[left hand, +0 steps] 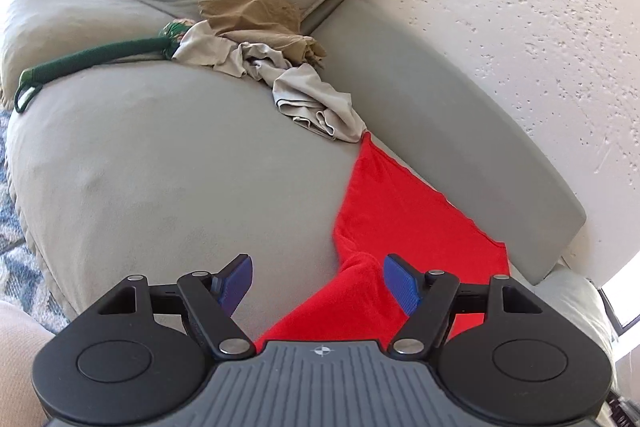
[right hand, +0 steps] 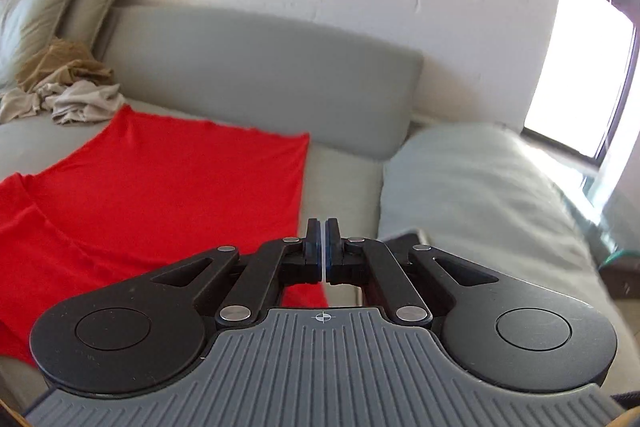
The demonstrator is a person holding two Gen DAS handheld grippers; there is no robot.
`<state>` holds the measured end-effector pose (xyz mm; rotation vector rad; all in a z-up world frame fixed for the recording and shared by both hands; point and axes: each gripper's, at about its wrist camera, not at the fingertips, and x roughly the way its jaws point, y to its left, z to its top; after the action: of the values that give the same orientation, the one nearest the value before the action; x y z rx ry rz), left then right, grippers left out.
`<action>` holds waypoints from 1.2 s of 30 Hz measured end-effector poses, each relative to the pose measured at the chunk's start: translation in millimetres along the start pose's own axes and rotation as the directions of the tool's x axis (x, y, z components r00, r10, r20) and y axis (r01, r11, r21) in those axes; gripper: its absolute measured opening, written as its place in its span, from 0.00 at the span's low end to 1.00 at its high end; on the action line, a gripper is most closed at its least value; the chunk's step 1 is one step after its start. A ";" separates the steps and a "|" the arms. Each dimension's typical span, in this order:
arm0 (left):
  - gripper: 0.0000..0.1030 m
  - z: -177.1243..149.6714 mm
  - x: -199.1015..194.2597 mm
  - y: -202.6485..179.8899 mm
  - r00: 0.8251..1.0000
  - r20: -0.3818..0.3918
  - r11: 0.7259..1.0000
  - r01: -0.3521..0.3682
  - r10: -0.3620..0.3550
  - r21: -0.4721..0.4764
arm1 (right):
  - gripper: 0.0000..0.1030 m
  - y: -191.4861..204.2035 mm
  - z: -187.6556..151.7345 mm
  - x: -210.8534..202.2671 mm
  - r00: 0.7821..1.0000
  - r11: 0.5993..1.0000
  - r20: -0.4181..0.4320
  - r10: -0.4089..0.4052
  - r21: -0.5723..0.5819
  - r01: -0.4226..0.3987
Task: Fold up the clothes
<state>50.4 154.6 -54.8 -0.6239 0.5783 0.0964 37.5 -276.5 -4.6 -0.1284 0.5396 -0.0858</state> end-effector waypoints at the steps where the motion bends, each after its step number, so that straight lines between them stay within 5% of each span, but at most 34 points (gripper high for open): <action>1: 0.67 1.9 0.6 1.8 1.000 -0.010 1.000 0.004 -0.004 -0.004 | 0.03 -14.1 -9.8 6.7 0.998 0.994 -0.040 0.054 0.100 -0.050; 5: 0.67 6.6 10.5 -15.5 0.996 -0.081 0.991 -0.012 0.023 0.135 | 0.23 -65.2 -35.2 14.8 0.979 0.885 -0.043 0.199 0.438 -0.161; 8: 0.67 2.0 21.6 -41.8 0.991 -0.123 0.951 -0.011 0.051 0.310 | 0.46 -78.3 -34.3 14.4 0.976 0.854 -0.001 0.219 0.485 -0.191; 12: 0.69 -9.3 34.4 -62.6 0.988 -0.129 0.899 -0.018 0.082 0.437 | 0.50 -60.9 -32.2 16.2 0.970 0.876 -0.028 0.242 0.436 -0.206; 17: 0.69 -15.7 42.3 -52.9 0.988 -0.140 0.930 -0.014 0.069 0.366 | 0.52 -9.1 -19.1 12.1 0.956 0.937 -0.098 0.277 0.247 -0.246; 20: 0.69 -16.1 38.1 -50.1 0.992 -0.112 0.938 -0.023 0.066 0.345 | 0.65 39.5 -9.9 10.2 0.952 0.963 -0.146 0.268 0.085 -0.257; 23: 0.69 -15.1 35.6 -46.9 0.992 -0.102 0.942 -0.031 0.069 0.333 | 0.61 81.6 -2.2 22.3 0.963 0.978 -0.189 0.194 -0.036 -0.204; 29: 0.69 -10.1 34.4 -33.1 0.990 -0.132 0.969 -0.007 0.041 0.249 | 0.52 95.6 -2.3 79.0 0.916 0.989 -0.376 0.140 0.106 -0.107; 33: 0.70 -6.8 35.1 -25.1 0.990 -0.137 0.975 -0.008 0.039 0.223 | 0.13 84.1 -4.1 80.7 0.925 0.989 -0.365 0.108 0.136 -0.061; 36: 0.70 -4.7 33.6 -20.4 0.990 -0.140 0.979 -0.004 0.033 0.202 | 0.06 66.6 0.2 69.7 0.937 0.980 -0.330 0.115 0.194 -0.052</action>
<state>81.5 132.4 -65.2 -0.4306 0.7224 0.0107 100.4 -218.7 -49.3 0.0916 0.8793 -0.0744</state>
